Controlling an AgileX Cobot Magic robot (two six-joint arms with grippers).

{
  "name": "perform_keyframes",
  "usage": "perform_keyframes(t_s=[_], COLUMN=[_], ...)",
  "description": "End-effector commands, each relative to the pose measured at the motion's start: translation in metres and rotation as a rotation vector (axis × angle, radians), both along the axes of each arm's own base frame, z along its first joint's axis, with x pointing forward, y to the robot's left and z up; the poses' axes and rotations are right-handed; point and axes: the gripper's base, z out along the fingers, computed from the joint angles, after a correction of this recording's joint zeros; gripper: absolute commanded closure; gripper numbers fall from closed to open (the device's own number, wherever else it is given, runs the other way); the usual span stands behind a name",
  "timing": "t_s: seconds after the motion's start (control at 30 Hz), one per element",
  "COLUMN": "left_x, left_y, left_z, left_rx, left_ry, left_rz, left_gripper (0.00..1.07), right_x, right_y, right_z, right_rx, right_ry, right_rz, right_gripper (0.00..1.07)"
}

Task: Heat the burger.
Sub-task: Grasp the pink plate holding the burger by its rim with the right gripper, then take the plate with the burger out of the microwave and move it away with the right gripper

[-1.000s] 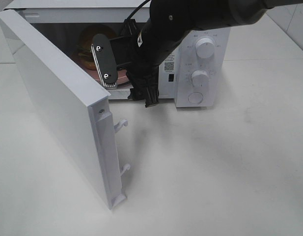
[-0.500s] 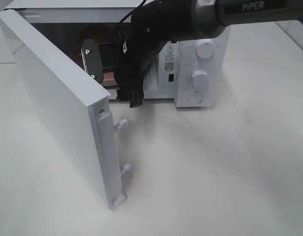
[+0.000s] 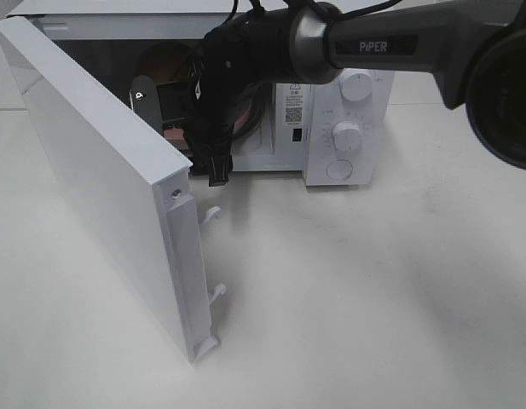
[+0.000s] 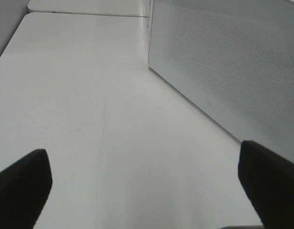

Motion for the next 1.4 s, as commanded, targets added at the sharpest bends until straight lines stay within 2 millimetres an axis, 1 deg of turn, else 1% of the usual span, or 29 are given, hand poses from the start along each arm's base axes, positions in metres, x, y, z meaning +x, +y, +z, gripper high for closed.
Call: perform_keyframes(t_s=[0.03,0.17,0.23,0.27,0.3,0.33,0.37,0.43,0.47,0.5,0.53,0.57,0.87,1.13,1.2,1.23,1.3,1.37,1.4], left_x=[-0.001,-0.001,-0.001,-0.001,-0.001,-0.001,-0.001,-0.001,-0.001,-0.001,-0.001,-0.001,-0.001,-0.001,-0.001,-0.001,-0.001,-0.001,-0.001], left_y=[0.0,0.0,0.0,0.0,0.0,0.0,0.0,0.0,0.0,0.0,0.0,0.0,0.0,0.0,0.0,0.0,0.0,0.0,0.0], left_z=[0.0,0.0,0.0,0.0,0.0,0.0,0.0,0.0,0.0,0.0,0.0,0.0,0.0,0.0,0.0,0.0,0.0,0.0,0.0], left_rx=[0.002,0.002,0.002,0.002,0.002,0.002,0.002,0.002,0.002,0.002,0.002,0.002,0.002,0.002,0.002,0.002,0.001,0.001,0.001], left_ry=[-0.012,-0.012,-0.012,-0.012,-0.012,-0.012,-0.012,-0.012,-0.012,-0.012,-0.012,-0.012,-0.012,-0.012,-0.012,-0.012,-0.012,-0.012,-0.012], left_rz=[0.001,0.001,0.001,0.001,0.001,0.001,0.001,0.001,0.001,0.001,0.001,0.001,0.001,0.001,0.001,0.001,0.0,0.0,0.0], left_gripper=[0.06,0.06,0.06,0.06,0.06,0.06,0.06,0.06,0.06,0.06,0.06,0.06,0.06,0.06,0.06,0.06,0.06,0.06,0.06], right_x=[0.011,0.016,0.019,0.019,0.019,0.019,0.019,0.019,0.019,0.019,0.019,0.018,0.016,0.01,0.003,0.003,0.001,0.001,0.0], right_y=[0.001,0.002,0.003,0.003,0.004,0.004,0.004,0.004,0.004,0.004,0.004,0.004,0.006,0.01,0.013,0.013,0.013,0.013,0.013], right_z=[0.0,-0.003,-0.008,-0.008,-0.013,-0.014,-0.014,-0.017,-0.017,-0.017,-0.017,-0.017,-0.012,-0.011,-0.004,-0.004,0.008,0.011,0.02], right_rx=[0.02,0.039,0.057,0.057,0.057,0.057,0.057,0.05,0.05,0.05,0.05,0.051,0.085,0.069,0.026,0.026,0.013,0.02,0.031], right_ry=[0.0,0.001,0.013,0.013,0.02,0.019,0.019,0.027,0.027,0.027,0.027,0.033,0.053,0.075,0.069,0.069,0.051,0.049,0.038], right_rz=[-0.029,-0.043,-0.053,-0.053,-0.055,-0.054,-0.054,-0.05,-0.05,-0.05,-0.05,-0.053,-0.051,-0.022,0.042,0.042,0.085,0.09,0.1], right_gripper=[0.27,0.29,0.38,0.38,0.48,0.55,0.55,0.86,0.86,0.95,0.95,1.07,1.07,1.07,1.07,1.07,1.07,1.07,1.07])
